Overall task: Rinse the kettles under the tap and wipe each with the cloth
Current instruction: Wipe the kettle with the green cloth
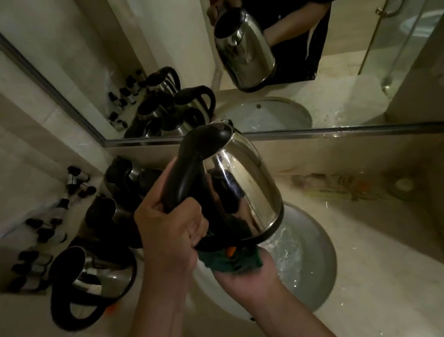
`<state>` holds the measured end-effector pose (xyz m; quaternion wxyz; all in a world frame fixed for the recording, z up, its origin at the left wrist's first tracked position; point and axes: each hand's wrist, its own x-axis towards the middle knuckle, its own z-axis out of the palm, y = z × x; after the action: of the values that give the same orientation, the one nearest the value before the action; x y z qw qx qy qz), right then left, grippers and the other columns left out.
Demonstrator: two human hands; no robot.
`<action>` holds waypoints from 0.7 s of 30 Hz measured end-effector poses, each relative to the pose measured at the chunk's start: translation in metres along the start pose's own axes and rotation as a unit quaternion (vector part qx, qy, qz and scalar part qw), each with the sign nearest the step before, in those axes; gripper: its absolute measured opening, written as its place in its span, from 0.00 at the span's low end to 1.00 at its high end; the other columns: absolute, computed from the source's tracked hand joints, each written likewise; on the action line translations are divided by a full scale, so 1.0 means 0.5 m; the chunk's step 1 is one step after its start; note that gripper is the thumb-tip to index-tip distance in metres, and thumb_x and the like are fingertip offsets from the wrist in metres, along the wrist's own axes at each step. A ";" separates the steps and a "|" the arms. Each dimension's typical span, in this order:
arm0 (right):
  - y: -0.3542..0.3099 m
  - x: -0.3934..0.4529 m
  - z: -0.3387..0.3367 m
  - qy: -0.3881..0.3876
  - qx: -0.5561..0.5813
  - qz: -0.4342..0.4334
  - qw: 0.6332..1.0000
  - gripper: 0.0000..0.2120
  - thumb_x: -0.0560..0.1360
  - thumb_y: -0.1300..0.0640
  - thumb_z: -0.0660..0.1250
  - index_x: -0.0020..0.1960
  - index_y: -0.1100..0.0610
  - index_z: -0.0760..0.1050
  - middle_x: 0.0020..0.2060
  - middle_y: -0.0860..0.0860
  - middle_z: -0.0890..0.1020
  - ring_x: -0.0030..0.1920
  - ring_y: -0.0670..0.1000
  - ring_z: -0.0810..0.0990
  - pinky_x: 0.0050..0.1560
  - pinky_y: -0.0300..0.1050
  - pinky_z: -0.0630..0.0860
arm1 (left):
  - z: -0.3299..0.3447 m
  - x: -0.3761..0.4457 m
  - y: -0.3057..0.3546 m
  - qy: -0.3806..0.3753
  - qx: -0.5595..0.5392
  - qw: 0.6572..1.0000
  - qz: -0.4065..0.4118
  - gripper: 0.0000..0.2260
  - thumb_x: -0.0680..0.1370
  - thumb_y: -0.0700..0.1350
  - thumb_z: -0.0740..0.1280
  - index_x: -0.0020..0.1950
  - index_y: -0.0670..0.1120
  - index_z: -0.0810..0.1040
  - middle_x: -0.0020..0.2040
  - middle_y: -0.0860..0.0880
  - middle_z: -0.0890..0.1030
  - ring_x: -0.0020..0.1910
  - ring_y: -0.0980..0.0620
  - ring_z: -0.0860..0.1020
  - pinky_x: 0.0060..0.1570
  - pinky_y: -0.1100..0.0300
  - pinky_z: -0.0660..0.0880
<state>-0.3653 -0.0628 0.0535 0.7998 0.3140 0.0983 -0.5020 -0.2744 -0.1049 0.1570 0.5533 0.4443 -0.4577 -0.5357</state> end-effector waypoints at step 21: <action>-0.089 -0.003 0.015 0.155 -0.528 -0.516 0.656 0.18 0.84 0.50 0.54 0.69 0.45 0.75 0.57 0.43 0.83 0.59 0.43 0.82 0.56 0.43 0.80 | 0.023 -0.043 -0.020 -0.024 0.021 0.999 -0.023 0.38 0.64 0.27 0.63 0.72 0.51 0.76 0.21 0.46 0.63 0.16 0.51 0.60 0.23 0.62 0.63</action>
<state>-0.4056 -0.0795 0.0424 0.4164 -0.1891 0.6155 -0.6419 -0.2877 -0.0838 0.1484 0.5201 0.4537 -0.4714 -0.5491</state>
